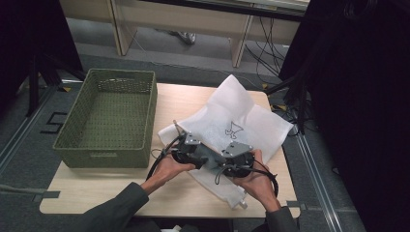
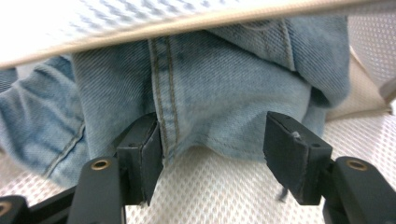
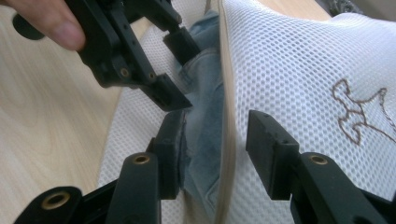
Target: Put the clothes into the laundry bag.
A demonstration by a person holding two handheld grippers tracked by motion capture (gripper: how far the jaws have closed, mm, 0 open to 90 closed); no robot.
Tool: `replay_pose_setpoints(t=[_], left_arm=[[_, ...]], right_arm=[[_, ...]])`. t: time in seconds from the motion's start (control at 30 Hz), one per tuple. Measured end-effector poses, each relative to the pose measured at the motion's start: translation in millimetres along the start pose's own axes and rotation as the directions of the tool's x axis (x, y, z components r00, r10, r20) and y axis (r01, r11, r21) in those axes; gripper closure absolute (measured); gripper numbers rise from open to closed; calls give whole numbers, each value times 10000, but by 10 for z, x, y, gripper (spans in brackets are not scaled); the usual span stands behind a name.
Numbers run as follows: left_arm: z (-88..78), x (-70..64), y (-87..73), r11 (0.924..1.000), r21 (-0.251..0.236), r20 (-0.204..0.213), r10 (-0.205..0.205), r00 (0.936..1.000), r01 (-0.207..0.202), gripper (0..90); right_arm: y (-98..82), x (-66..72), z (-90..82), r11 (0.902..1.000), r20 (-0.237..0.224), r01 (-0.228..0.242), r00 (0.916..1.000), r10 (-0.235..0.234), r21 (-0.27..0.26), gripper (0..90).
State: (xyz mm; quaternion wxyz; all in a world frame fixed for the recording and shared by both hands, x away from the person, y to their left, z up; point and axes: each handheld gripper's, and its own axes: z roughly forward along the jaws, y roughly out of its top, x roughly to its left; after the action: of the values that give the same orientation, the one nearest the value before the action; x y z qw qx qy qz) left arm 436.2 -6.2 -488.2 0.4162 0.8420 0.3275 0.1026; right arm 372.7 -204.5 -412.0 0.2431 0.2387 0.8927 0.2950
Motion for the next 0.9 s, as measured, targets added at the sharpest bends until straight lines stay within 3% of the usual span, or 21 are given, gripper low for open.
replay_pose_setpoints(t=[0.03, 0.07, 0.2, 0.23, 0.27, 0.3, 0.43, 0.47, 0.5, 0.53, 0.57, 0.63, 0.7, 0.83, 0.9], left_arm=[[20, -9, 0, 10000, 63, -32, 0, 10000, 0, 375], [37, -13, 3, 9999, 95, -21, 78, 10000, -78, 375], [97, -11, 24, 10000, 73, 114, 49, 9999, -50, 378], [108, -25, 30, 10000, 47, 86, 25, 10000, -26, 382], [123, -31, 37, 9999, 104, 175, 109, 9998, -110, 382], [137, -44, 47, 9998, 118, 188, 155, 9997, -157, 410], [216, -123, 121, 9984, -89, 146, 568, 9983, -567, 701], [269, -151, 195, 9971, -293, -53, 695, 9976, -696, 780], [269, -151, 195, 9971, -293, -53, 695, 9976, -696, 796], [288, -157, 239, 9969, -511, -91, 589, 9982, -593, 796], [314, -154, 330, 9939, -1062, -215, 276, 9994, -297, 816], [326, -132, 368, 9924, -1194, -184, 273, 9995, -293, 820], [390, -87, 393, 9900, -1374, -412, 267, 9988, -321, 820], [516, -27, 276, 9965, -810, -15, -207, 9998, 205, 786], [430, -33, 261, 9978, -668, -45, 14, 10000, -17, 724]], right_arm=[[-15, -6, -21, 9997, 185, -224, 9996, 226, -97, 584], [-28, -29, -24, 9998, 304, -84, 9995, 90, -187, 582], [-86, -23, 25, 9975, 457, -369, 9984, 342, 601, 606], [-104, -34, 72, 9949, 529, -82, 9986, 28, 1004, 735], [-104, -34, 72, 9949, 529, -82, 9986, 28, 1004, 735], [-117, -63, 84, 9932, 375, 114, 9992, -159, 1157, 836], [-88, -80, 60, 9950, -317, 357, 9990, -328, 932, 861], [-89, -64, 58, 9944, -520, 307, 9983, -256, 1016, 862], [-89, -64, 58, 9944, -520, 307, 9983, -256, 1016, 862], [-87, -62, 73, 9949, -661, 373, 9973, -312, 939, 862], [-88, -62, 81, 9948, -611, 148, 9981, -86, 1011, 862], [-87, -88, 83, 9944, -821, 143, 9966, -57, 1048, 862], [-103, -118, 60, 9983, -723, 45, 9974, -3, 584, 863], [-119, -120, 97, 9979, -863, -117, 9961, 173, 640, 863], [-148, -103, 146, 9965, -936, -86, 9955, 163, 827, 863]])
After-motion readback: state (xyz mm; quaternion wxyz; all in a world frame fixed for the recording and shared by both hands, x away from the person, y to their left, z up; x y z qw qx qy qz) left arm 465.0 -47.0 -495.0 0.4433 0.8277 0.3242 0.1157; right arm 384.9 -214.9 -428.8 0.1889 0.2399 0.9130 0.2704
